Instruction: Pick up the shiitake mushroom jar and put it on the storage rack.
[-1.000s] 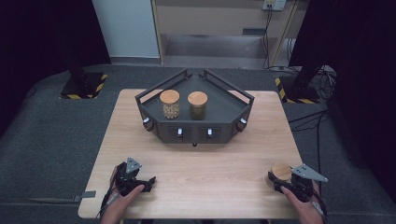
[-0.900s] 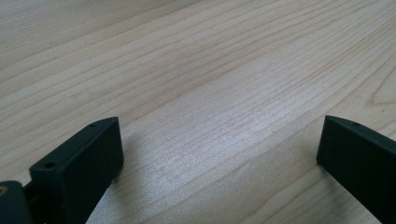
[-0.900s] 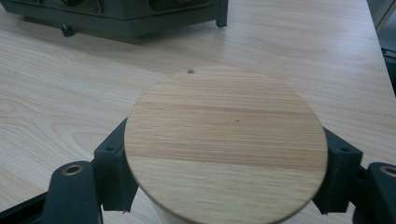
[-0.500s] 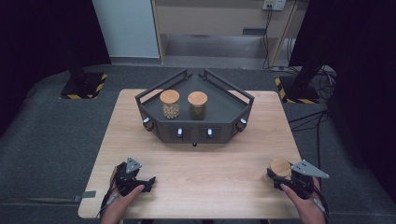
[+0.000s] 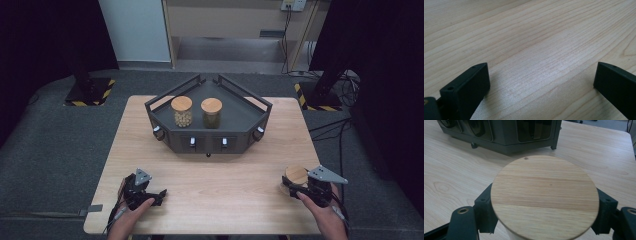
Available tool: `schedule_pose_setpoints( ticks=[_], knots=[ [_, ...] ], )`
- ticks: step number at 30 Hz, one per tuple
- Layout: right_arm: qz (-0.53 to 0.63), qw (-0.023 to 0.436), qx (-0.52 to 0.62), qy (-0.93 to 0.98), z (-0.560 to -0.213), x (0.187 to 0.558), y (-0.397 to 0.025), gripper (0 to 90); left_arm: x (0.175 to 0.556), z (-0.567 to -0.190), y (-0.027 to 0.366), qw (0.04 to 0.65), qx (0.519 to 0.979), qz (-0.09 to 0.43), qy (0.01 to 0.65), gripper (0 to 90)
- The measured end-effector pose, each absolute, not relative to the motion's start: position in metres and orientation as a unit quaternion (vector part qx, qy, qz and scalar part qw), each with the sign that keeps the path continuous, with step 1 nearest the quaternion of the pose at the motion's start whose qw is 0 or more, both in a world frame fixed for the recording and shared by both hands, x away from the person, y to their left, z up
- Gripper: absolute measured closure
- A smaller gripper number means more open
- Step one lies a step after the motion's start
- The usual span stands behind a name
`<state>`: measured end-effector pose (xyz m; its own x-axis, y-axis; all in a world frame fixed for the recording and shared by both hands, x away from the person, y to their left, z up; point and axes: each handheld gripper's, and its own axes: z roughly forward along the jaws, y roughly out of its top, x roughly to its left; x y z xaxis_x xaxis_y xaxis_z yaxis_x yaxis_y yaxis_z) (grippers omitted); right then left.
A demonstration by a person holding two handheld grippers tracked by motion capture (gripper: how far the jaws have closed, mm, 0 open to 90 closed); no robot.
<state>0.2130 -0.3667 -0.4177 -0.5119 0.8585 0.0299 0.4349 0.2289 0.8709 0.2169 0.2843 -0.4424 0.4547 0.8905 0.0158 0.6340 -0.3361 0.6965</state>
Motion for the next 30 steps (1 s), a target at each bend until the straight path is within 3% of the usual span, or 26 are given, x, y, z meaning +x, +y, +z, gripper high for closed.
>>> schedule_pose_setpoints(
  ticks=[30],
  knots=[
    [0.453, 0.241, 0.421, 0.748, -0.384, 0.237, -0.350, 25.5, 0.217, -0.442, 0.284, 0.317, 0.792, 0.202, 0.481, 0.0]
  ],
)
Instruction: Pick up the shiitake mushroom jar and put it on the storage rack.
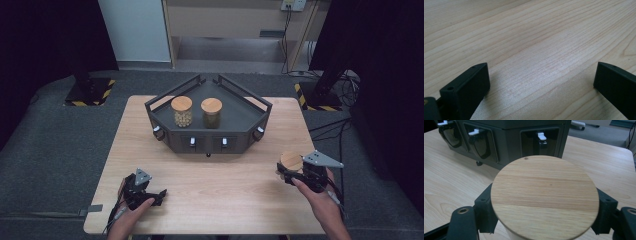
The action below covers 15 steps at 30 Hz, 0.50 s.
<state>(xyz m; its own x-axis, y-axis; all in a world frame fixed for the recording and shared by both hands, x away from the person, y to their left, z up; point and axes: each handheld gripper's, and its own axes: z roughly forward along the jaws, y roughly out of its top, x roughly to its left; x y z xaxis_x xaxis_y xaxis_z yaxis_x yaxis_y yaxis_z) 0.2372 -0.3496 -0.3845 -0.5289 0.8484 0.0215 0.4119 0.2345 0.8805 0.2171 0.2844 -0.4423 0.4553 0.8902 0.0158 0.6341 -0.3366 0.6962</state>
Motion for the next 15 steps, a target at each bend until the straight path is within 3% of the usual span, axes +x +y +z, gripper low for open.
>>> schedule_pose_setpoints(
  ticks=[15],
  knots=[
    [0.451, 0.244, 0.419, 0.749, -0.366, 0.249, -0.341, 25.5, 0.217, -0.442, 0.284, 0.316, 0.792, 0.202, 0.481, 0.0]
  ],
)
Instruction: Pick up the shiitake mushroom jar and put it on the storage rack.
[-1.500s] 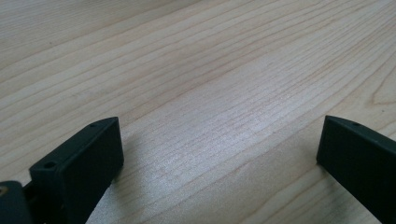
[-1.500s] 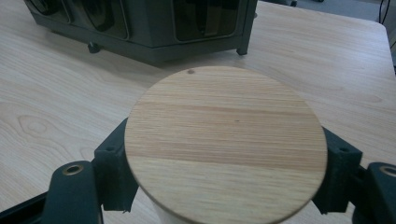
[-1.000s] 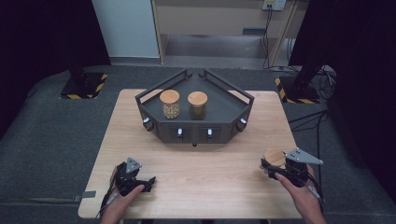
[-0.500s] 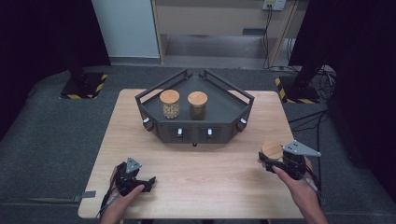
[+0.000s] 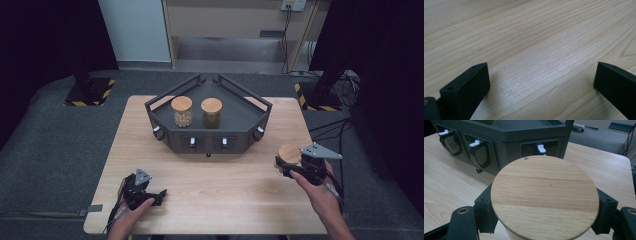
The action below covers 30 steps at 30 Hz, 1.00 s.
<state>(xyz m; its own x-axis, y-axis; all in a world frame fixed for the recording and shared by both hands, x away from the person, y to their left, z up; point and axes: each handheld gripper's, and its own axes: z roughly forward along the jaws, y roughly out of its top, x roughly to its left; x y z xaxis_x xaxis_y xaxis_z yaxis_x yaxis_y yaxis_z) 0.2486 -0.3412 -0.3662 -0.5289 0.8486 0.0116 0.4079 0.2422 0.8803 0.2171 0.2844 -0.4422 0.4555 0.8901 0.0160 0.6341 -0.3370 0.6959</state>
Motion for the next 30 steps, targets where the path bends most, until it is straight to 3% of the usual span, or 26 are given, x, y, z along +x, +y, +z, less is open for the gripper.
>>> schedule_pose_setpoints(
  ticks=[30],
  knots=[
    [0.450, 0.248, 0.405, 0.756, -0.345, 0.266, -0.323, 25.5, 0.217, -0.442, 0.284, 0.317, 0.792, 0.202, 0.481, 0.0]
  ],
)
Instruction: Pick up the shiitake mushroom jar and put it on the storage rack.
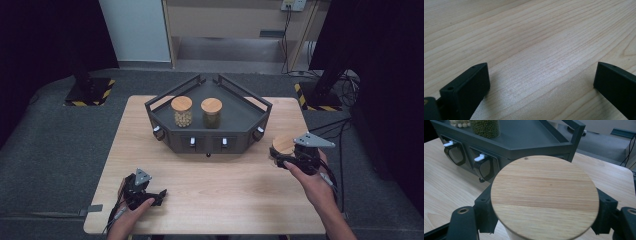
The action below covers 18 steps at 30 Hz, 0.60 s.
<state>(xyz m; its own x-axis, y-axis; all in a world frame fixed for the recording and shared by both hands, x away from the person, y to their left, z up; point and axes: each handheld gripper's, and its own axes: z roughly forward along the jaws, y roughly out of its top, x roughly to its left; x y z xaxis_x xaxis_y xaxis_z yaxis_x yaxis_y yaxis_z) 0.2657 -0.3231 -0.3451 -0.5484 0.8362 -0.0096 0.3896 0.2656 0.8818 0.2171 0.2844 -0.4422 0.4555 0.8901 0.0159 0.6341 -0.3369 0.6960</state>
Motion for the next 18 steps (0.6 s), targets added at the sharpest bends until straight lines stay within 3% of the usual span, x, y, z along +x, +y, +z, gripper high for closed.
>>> schedule_pose_setpoints(
  ticks=[18],
  knots=[
    [0.451, 0.247, 0.399, 0.759, -0.339, 0.280, -0.308, 25.5, 0.217, -0.442, 0.284, 0.317, 0.792, 0.202, 0.481, 0.0]
  ],
)
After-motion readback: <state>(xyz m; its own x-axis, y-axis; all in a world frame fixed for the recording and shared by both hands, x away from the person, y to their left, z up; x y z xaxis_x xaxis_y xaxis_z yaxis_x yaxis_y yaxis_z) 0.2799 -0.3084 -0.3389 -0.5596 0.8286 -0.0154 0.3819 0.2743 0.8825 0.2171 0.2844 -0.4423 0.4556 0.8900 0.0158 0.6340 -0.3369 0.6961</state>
